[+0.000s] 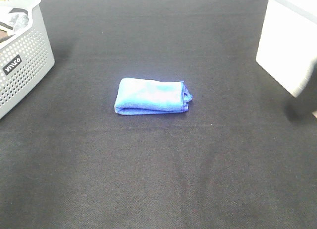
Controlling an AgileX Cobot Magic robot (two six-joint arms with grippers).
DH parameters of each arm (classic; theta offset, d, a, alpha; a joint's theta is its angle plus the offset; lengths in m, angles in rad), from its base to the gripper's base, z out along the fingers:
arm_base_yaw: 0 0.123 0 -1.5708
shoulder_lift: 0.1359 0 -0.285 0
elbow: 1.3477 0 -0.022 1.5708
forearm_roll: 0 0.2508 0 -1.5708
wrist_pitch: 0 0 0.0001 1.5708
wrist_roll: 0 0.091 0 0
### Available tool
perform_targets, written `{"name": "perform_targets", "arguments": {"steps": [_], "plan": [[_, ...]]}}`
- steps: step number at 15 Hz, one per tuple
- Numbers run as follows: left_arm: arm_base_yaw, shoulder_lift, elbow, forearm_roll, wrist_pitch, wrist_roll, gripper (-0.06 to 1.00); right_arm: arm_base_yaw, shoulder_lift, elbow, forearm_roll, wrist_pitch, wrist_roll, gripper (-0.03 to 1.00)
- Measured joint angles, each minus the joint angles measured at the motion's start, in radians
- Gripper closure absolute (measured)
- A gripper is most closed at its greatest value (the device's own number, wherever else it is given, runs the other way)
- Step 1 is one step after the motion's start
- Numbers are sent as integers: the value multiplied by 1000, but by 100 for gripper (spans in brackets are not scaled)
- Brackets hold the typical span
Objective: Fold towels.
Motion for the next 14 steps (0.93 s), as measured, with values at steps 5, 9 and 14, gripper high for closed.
{"name": "perform_targets", "arguments": {"steps": [5, 9, 14], "plan": [[0, -500, 260, 0, 3, 0, 35, 0, -375, 220, -52, 2, 0, 10], [0, -717, 386, -2, -3, 33, 35, 0, -656, 316, -146, 3, 0, 10], [0, -721, 418, -25, -122, 100, 35, 0, -823, 367, -156, -13, -22, 10]]}}
